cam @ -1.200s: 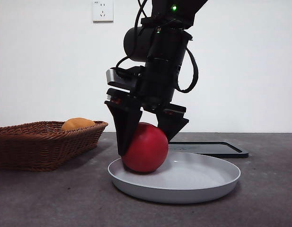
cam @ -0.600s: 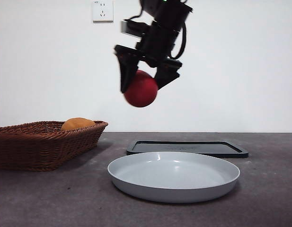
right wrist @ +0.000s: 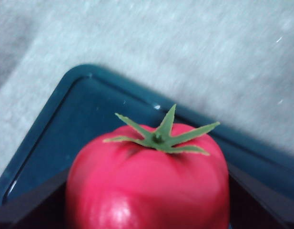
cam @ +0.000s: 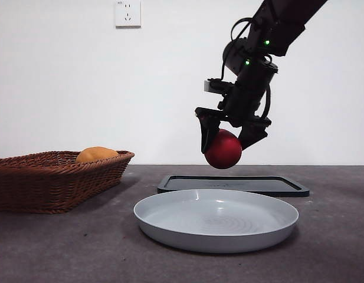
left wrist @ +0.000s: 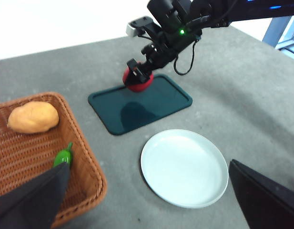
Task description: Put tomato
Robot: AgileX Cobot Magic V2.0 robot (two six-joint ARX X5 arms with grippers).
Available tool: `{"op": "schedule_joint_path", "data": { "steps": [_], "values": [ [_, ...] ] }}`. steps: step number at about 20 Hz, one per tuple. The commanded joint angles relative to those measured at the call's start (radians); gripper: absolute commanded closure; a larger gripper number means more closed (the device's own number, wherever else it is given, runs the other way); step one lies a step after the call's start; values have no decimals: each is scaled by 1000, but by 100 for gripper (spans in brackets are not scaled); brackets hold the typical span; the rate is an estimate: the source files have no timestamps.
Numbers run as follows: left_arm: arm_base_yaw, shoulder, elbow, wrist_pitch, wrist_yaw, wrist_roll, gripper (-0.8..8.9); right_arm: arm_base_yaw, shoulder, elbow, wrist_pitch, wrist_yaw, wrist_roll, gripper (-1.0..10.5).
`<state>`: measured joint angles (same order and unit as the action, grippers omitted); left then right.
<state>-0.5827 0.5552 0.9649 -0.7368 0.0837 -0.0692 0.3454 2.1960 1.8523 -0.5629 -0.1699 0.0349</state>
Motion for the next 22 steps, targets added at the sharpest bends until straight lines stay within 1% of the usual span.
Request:
{"op": "schedule_joint_path", "data": {
  "steps": [1, 7, 8, 11, 12, 15, 18, 20, 22],
  "values": [
    [-5, 6, 8, 27, 3, -2, 121, 6, 47, 13, -1, -22, 8, 642],
    [-5, 5, 8, 27, 3, -3, 121, 5, 54, 1, -20, -22, 1, 639],
    [-5, 5, 8, 27, 3, -3, 121, 5, 54, 1, -25, -20, 0, 601],
    [-5, 5, 8, 27, 3, -3, 121, 5, 54, 1, -24, -21, -2, 374],
    [-5, 5, 8, 27, 3, -3, 121, 5, 54, 1, -20, -21, -3, 334],
    [-5, 5, 9, 27, 3, -3, 121, 3, 32, 14, -36, -44, 1, 325],
    [-5, 5, 9, 27, 3, -3, 121, -6, -64, 16, -73, -37, 2, 325],
    [-5, 5, 9, 27, 3, -3, 121, -13, -150, 16, -143, -30, 1, 325],
    [-5, 5, 9, 27, 3, -3, 121, -23, -241, 16, -268, -3, -26, 325]
  ]
}}
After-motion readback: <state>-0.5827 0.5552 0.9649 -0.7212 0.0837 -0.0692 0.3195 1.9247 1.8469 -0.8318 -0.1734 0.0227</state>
